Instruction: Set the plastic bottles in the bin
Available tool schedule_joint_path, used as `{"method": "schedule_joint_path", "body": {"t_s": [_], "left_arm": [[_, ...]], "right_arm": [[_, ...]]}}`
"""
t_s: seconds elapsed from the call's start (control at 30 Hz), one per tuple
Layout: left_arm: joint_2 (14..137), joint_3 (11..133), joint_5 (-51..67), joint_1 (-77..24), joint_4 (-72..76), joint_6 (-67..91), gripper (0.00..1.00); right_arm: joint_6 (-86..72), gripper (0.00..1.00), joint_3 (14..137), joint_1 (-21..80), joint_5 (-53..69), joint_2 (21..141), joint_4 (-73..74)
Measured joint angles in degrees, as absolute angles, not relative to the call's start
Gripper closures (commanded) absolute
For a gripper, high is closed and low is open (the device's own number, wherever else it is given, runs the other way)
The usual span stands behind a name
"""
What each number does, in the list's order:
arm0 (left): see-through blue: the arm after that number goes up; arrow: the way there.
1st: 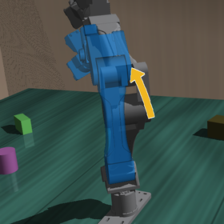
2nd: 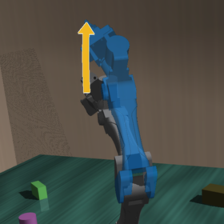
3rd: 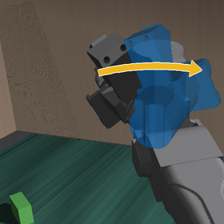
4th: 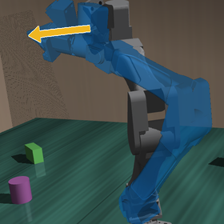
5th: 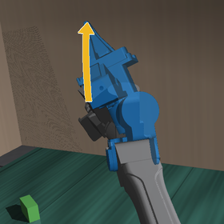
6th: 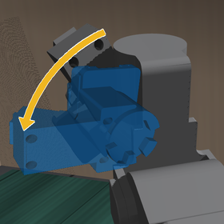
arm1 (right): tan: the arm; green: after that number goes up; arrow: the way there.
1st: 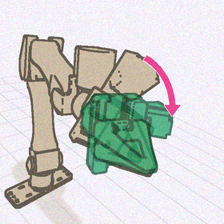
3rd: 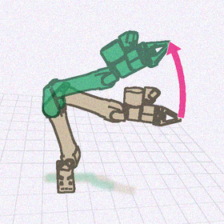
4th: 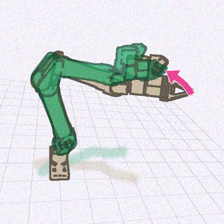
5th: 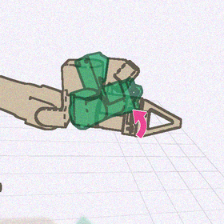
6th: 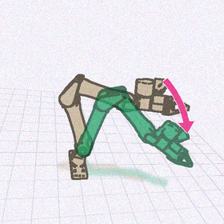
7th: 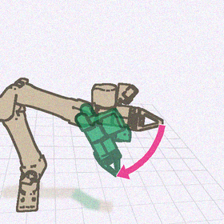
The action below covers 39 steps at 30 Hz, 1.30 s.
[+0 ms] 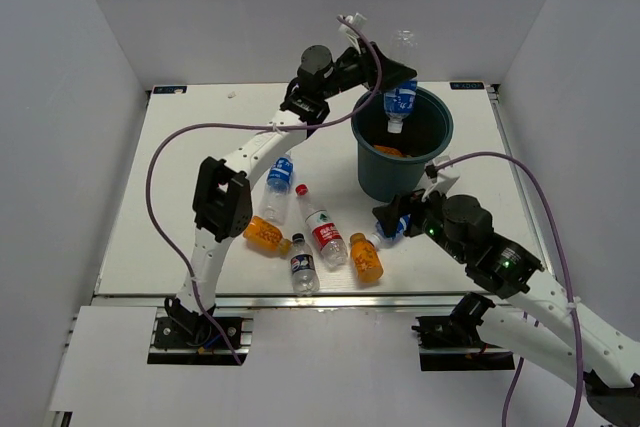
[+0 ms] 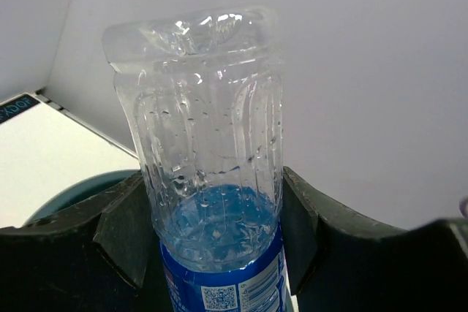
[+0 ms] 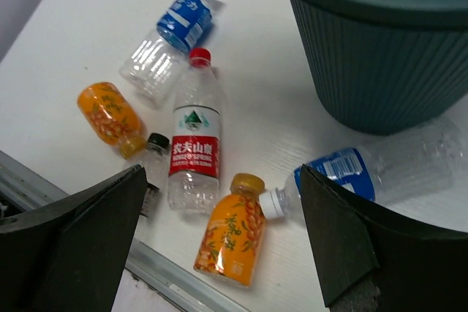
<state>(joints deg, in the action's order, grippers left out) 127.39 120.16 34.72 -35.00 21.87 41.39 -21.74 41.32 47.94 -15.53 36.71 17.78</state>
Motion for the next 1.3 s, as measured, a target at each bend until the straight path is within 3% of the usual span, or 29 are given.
{"method": "schedule_joint_path", "body": {"t_s": [0.03,0.17,0.2,0.3,0.63,0.9,1.03,1.13,1.3], "left_arm": [[128.4,121.6,33.7,-35.1,21.3,41.2,0.51],[128.8,121.3,28.7,-35.3,20.4,39.5,0.3],[128.4,120.2,27.7,-35.3,20.7,38.9,0.18],[127.5,115.8,25.4,-35.3,21.3,37.1,0.02],[126.6,116.7,22.4,-35.4,12.9,31.2,0.02],[115.4,115.6,20.1,-30.7,5.1,31.0,0.02],[100.5,99.3,18.9,-20.8,6.4,33.6,0.02],[88.4,83.5,10.7,-14.2,5.5,33.6,0.02],[72.9,60.7,-3.6,-15.9,-1.0,35.1,0.02]], "right_arm": [[-22.2,0.11,40.5,47.9,-15.9,36.3,18.6],[-24.6,0.1,38.7,47.9,-18.2,35.1,21.4],[-25.5,0.11,38.5,47.9,-19.3,35.0,22.2],[-28.1,0.11,38.4,47.9,-22.9,34.8,24.4],[-35.6,0.11,37.2,47.7,-32.1,37.1,27.3],[-46.0,0.11,35.2,47.7,-39.4,42.9,28.3],[-51.4,0.11,35.0,47.6,-42.0,45.1,29.4],[-53.0,0.11,34.7,47.2,-42.3,47.5,28.3],[-53.5,0.11,34.7,44.4,-39.7,54.6,24.0]]}}
